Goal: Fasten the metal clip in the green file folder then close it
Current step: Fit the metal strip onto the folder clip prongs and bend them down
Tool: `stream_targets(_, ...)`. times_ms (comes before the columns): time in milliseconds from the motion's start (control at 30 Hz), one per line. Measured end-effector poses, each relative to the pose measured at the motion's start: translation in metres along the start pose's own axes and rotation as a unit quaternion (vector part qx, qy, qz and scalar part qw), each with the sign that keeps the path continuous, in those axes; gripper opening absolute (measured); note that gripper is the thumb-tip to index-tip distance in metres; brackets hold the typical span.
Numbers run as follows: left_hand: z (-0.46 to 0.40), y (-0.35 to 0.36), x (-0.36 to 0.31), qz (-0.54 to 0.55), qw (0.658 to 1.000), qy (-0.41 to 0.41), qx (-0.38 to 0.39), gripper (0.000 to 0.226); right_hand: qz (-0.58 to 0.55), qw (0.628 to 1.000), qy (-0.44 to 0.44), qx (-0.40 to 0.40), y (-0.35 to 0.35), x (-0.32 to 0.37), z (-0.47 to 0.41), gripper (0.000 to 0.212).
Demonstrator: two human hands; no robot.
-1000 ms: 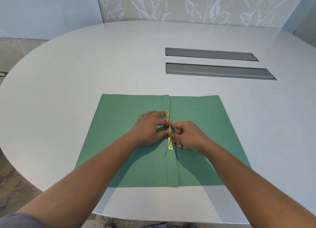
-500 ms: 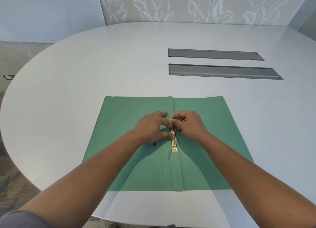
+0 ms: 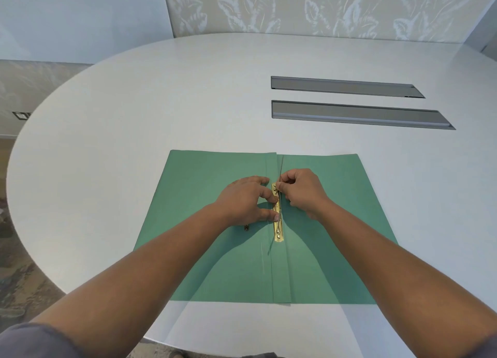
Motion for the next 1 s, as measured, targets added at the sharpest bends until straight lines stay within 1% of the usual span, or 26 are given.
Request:
stream_targets(133, 0.000, 0.001, 0.000, 0.001, 1.000, 0.000, -0.001, 0.049, 0.021, 0.999, -0.027, 0.005, 0.000, -0.001, -0.006, 0.008)
stream_targets(300, 0.001, 0.000, -0.001, -0.003, 1.000, 0.002, 0.003, 0.049, 0.024, 0.999, -0.039, 0.016, -0.001, -0.001, -0.010, 0.007)
stream_targets(533, 0.003, -0.001, -0.001, -0.005, 1.000, 0.010, 0.002, 0.050, 0.060, 0.993, -0.078, 0.058, -0.006, 0.000, -0.019, 0.005)
stream_targets(733, 0.003, -0.001, -0.001, -0.002, 1.000, 0.011, -0.002, 0.049, 0.063, 0.988, -0.131, 0.048, -0.005, -0.009, -0.012, 0.006)
stream_targets(1000, 0.003, 0.000, -0.001, -0.005, 1.000, 0.012, 0.000, 0.049, 0.078, 0.987, -0.119, 0.072, -0.006, -0.007, -0.021, 0.005)
Point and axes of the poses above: each hand's wrist, its own z-axis away from the middle knuckle, its own y-axis out of the palm, x = y × z, the point moved 1 cm from there along -z, towards the middle knuckle, and after that the axes turned 13 degrees about -y, right-handed, at the moved point
